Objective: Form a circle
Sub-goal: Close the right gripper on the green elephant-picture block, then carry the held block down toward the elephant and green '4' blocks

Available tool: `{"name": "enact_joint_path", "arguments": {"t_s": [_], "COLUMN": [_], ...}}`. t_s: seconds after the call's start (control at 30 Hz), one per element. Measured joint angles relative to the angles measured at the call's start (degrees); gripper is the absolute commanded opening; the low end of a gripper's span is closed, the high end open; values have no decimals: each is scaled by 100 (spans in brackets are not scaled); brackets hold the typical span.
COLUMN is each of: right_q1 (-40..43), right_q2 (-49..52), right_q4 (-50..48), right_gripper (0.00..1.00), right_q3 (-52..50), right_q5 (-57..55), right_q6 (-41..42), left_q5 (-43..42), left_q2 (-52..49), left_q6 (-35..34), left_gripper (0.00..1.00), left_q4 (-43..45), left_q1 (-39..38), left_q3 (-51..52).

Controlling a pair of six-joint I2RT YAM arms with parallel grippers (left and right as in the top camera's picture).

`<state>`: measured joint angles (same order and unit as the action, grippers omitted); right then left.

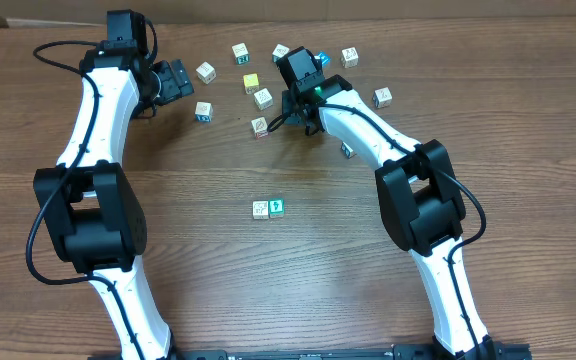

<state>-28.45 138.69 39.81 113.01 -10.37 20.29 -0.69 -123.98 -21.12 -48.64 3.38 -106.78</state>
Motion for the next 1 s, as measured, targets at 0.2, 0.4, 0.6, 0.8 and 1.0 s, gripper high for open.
{"name": "enact_joint_path", "arguments": {"t_s": [0.2, 0.4, 0.6, 0.8, 1.0], "right_q1": [2, 0, 0, 0, 2], "right_q2": [0, -2, -2, -33, -352], "right_q4": [-31, -26, -11, 22, 334], "right_gripper": [43, 40, 28, 14, 9], "right_q3": [0, 0, 0, 2, 0], "right_q5": [-48, -61, -63, -98, -98], "right_q6": [-57, -70, -85, -168, -234], "left_q5": [0, 0, 0, 0, 0], "left_q2": [0, 0, 0, 0, 0], "left_q6": [0, 0, 0, 0, 0], "left_gripper": [100, 100, 100, 100, 100], "left_q4": [0, 0, 0, 0, 2], "left_q1": [0, 0, 0, 0, 0], "left_q3": [0, 0, 0, 0, 0]}}
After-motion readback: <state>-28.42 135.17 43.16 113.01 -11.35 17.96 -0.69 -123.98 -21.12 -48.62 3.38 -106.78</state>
